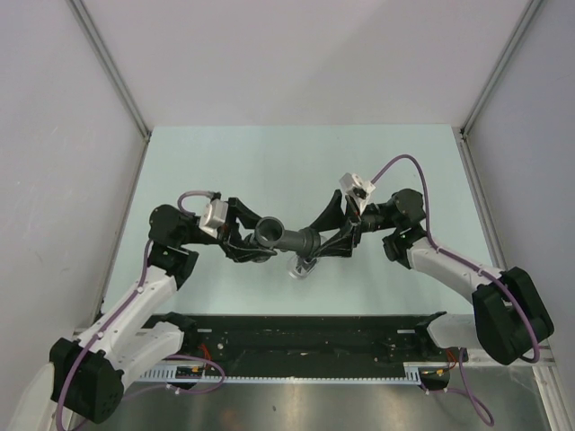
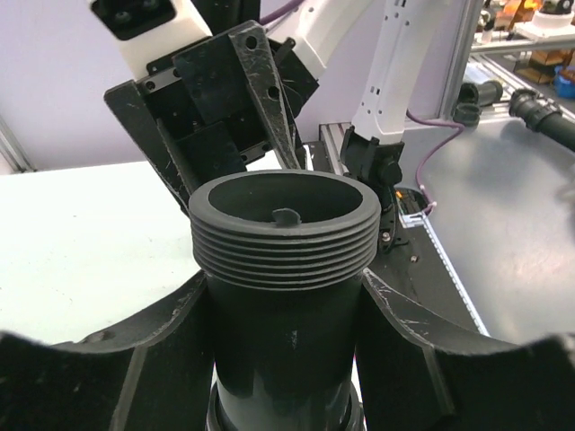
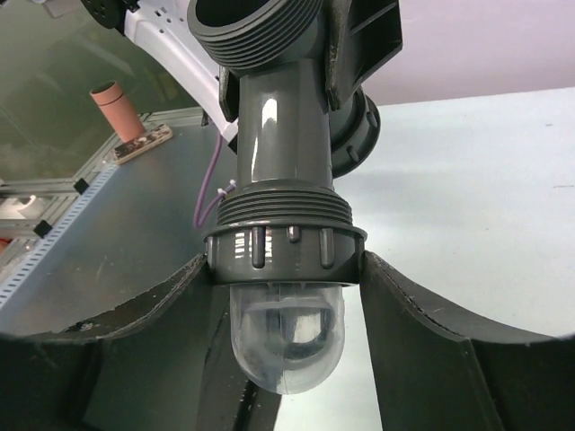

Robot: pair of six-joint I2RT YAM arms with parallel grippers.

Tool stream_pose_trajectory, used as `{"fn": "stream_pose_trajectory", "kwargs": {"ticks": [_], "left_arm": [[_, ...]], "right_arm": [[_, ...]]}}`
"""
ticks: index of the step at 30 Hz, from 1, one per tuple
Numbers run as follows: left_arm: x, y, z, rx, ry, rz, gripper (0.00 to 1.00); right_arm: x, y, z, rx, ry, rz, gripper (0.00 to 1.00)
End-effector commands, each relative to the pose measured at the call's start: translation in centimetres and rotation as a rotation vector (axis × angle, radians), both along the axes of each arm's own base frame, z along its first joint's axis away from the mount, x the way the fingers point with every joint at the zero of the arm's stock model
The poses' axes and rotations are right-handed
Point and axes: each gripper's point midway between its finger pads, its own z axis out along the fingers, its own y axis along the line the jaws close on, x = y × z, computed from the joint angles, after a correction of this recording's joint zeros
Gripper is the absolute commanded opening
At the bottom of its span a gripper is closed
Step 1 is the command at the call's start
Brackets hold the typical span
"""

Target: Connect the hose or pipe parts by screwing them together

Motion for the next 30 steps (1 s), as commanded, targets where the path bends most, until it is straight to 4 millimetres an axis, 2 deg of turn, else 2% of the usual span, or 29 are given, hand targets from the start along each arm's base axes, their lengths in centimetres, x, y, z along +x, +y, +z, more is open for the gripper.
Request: {"fn": "stream_pose_trajectory", "kwargs": {"ticks": [1,5,15,16,20,21,22,23,24,25,30], "left_arm": [[-0.8,-0.6,-2.9,0.047,-0.037,-0.075,0.0],[-0.8,-0.7,-2.9,0.04,-0.078,-0.063,0.0],[-1.2,-0.8,-2.3,0.024,-0.232,-0.085,0.0],[-1.3,-0.8,-2.2,0.019,-0.253,-0.083,0.0],[-1.1,-1.0,-1.7,0.011,-0.309,-0.015,0.0],[-0.9,-1.0,-1.3,0.008,-0.372,0.006,0.0],[-0.8,-1.1,-2.5,0.057,-0.327,0.028,0.0],[-0.5,-1.3,-2.1,0.077,-0.362,0.054,0.0],[-0.2,-1.4,-2.5,0.105,-0.431,0.066,0.0],[-0.8,-1.8,-3.3,0.138,-0.413,0.057,0.0],[-0.5,-1.9,-2.9,0.144,-0.483,0.126,0.0]], "right_arm": [[-0.1,0.4,4.6,0.107,-0.047,-0.02,0.0],[-0.5,0.3,5.4,0.106,-0.015,0.01,0.0],[-0.3,0.2,5.2,0.102,0.084,0.051,0.0],[-0.6,-0.1,5.8,0.122,0.083,0.064,0.0],[-0.1,-0.1,5.7,0.119,0.138,0.074,0.0],[-0.1,-0.1,5.7,0.118,0.139,0.074,0.0],[0.0,-0.1,5.5,0.114,0.147,0.074,0.0],[0.0,0.0,5.6,0.115,0.154,0.073,0.0],[0.1,0.0,5.5,0.114,0.163,0.072,0.0],[0.1,-0.1,5.7,0.115,0.162,0.073,0.0],[0.1,0.1,5.5,0.101,0.202,0.082,0.0]]}}
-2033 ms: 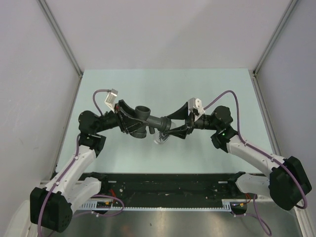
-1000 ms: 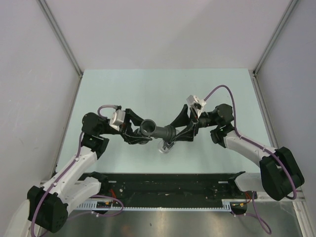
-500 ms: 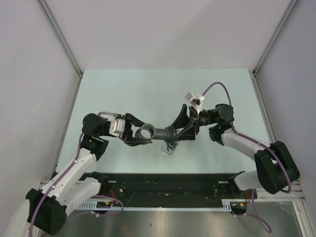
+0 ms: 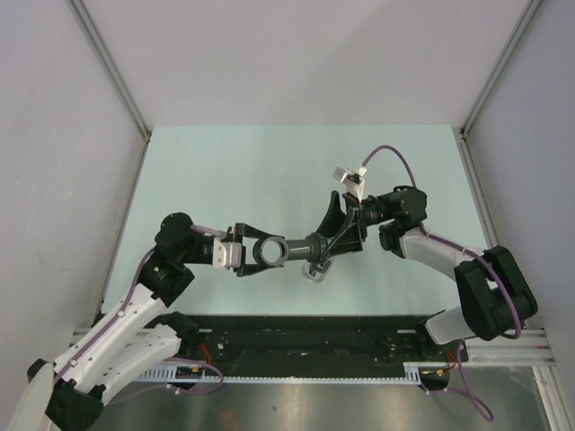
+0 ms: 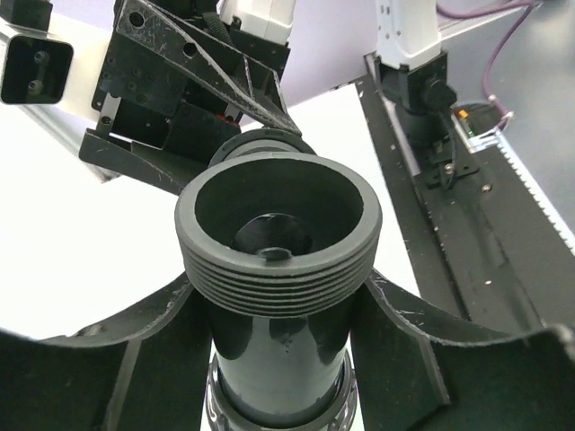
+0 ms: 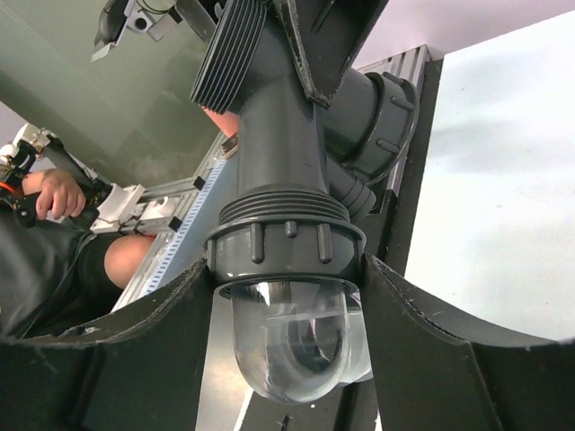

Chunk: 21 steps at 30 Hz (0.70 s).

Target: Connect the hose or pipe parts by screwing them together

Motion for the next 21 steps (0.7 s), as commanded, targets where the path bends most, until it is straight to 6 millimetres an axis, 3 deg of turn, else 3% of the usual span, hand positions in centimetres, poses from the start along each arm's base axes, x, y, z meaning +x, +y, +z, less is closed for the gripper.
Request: {"fn": "stream_pose_trajectory", "kwargs": {"ticks": [1,9,21], "left_arm": [[1.2,-0.8,-1.3,0.063,-0.157,0.086,0.0],[2.8,-0.9,-2.0,0.12,-0.276,0.235,0.0],[4.9,0.3,-2.7,0.178,-0.423,0.409,0.0]], "right_arm": [[1.4,1.7,5.5,0.218,-0.08,-0.114,0.0],[1.7,1.8,5.3,0.198,-0.007,-0.114,0.0],[5.4,2.2,3.7,0.163,0.229,-0.202,0.0]]}}
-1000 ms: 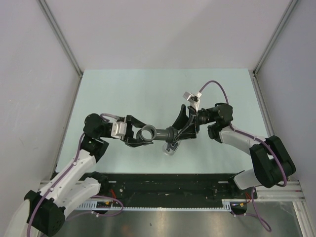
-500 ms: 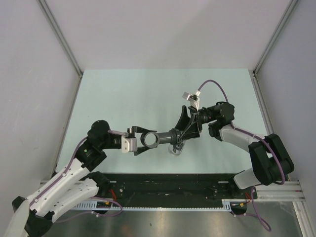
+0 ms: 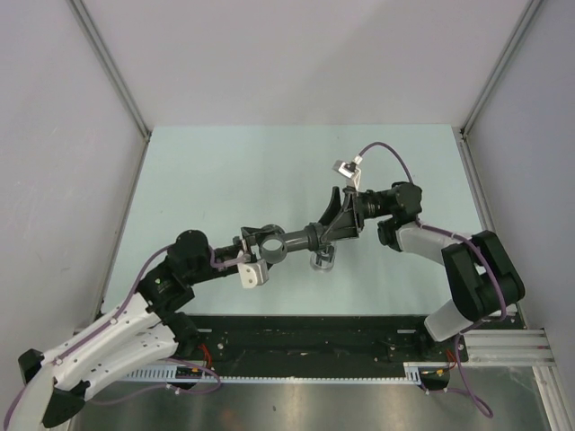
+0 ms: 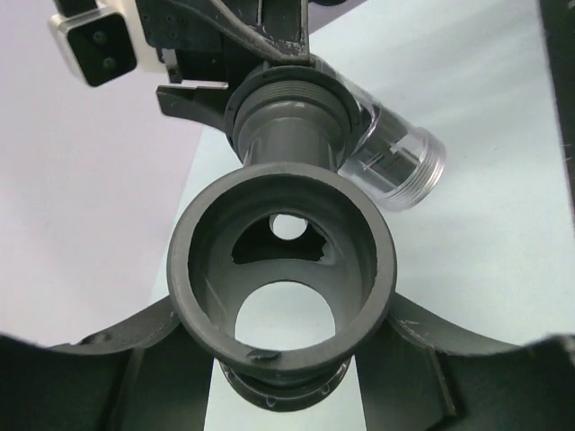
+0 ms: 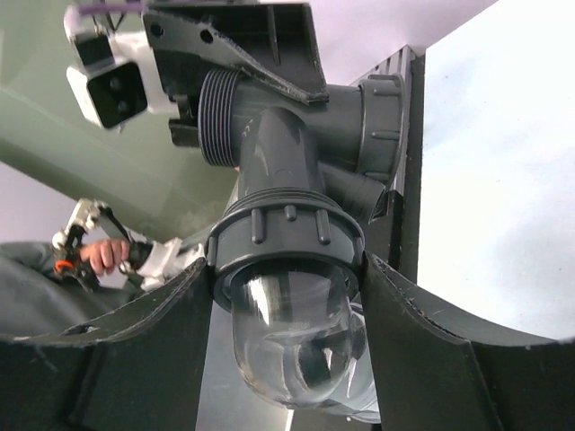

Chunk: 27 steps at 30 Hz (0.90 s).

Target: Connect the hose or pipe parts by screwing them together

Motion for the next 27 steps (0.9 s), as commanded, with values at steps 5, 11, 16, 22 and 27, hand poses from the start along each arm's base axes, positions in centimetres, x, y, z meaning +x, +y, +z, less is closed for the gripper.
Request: {"fn": "stream_pose_trajectory", "kwargs": {"ticks": [5,11,16,22,27], "left_arm": [[2.1,-0.3,1.7,-0.038,-0.172,0.093,0.0],[3.1,-0.4,0.9,0.021,-0.228,0.119,0.0],[5.0,0.3,0.9,0.039,-0.292,0.218,0.0],[6.5,1.1,-0.6,0.144,-0.379,0.281,0.0],[6.5,1.3,-1.3,0.182,-0.424,0.275,0.0]], "right_arm": [[3.7,2.5,4.3,0.188,0.18,-0.182,0.0],[3.9,3.1,4.1,0.174,0.272,-0.183,0.0],[4.8,3.5,3.1,0.13,0.343,-0.223,0.0],[6.0,3.9,0.9,0.048,0.442,-0.271,0.0],[6.3,4.1,0.1,0.026,0.484,-0.278,0.0]]}}
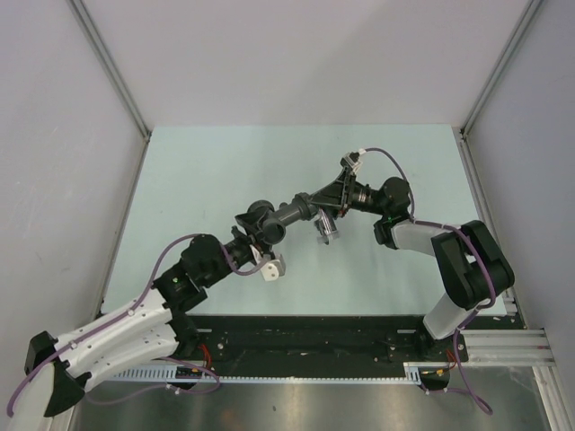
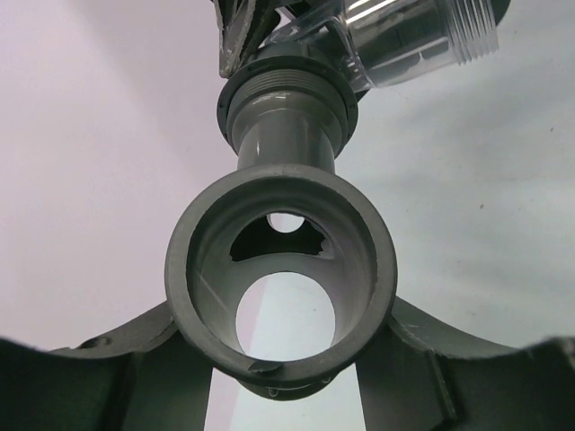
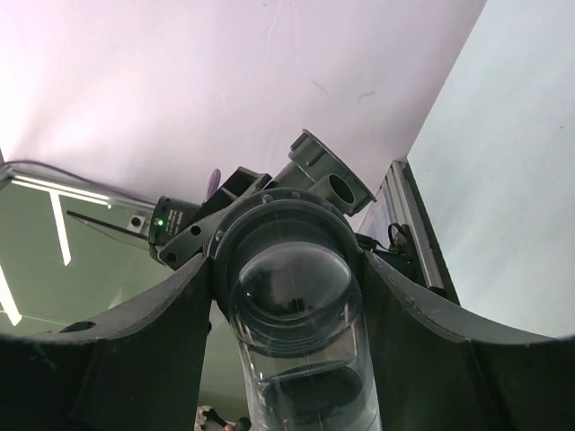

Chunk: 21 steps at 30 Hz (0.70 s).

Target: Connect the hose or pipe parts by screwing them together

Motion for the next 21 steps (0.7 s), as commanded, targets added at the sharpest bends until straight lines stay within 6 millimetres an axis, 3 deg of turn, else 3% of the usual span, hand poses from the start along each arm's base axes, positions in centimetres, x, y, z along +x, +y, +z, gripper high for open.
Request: {"fn": "stream_pose_trajectory", "kwargs": {"ticks": [1,13,19,21], "left_arm": [[-0.2,-0.9,-0.9,0.094,-0.097,-0.044,0.0],[0.7,-0.9,-2.3,0.207,-0.188,-0.029,0.0],[0.1,-1.8,-2.1,0.092,-0.08,-0.055,0.0],[0.1,-1.8,-2.2,0.055,-0.051,-0.047,0.0]], "right_arm": [[-2.2,1.9,0.1,-0.013,-0.045,0.091,0.0],[-1.2,2.2,-1.7,-0.047,0.046,0.072,0.0],[-0.8,2.1,-2.4,-0.06,0.047,0.066,0.15],[-0.8,2.0,-2.5,-0.064,0.046,0.065,0.27]]}}
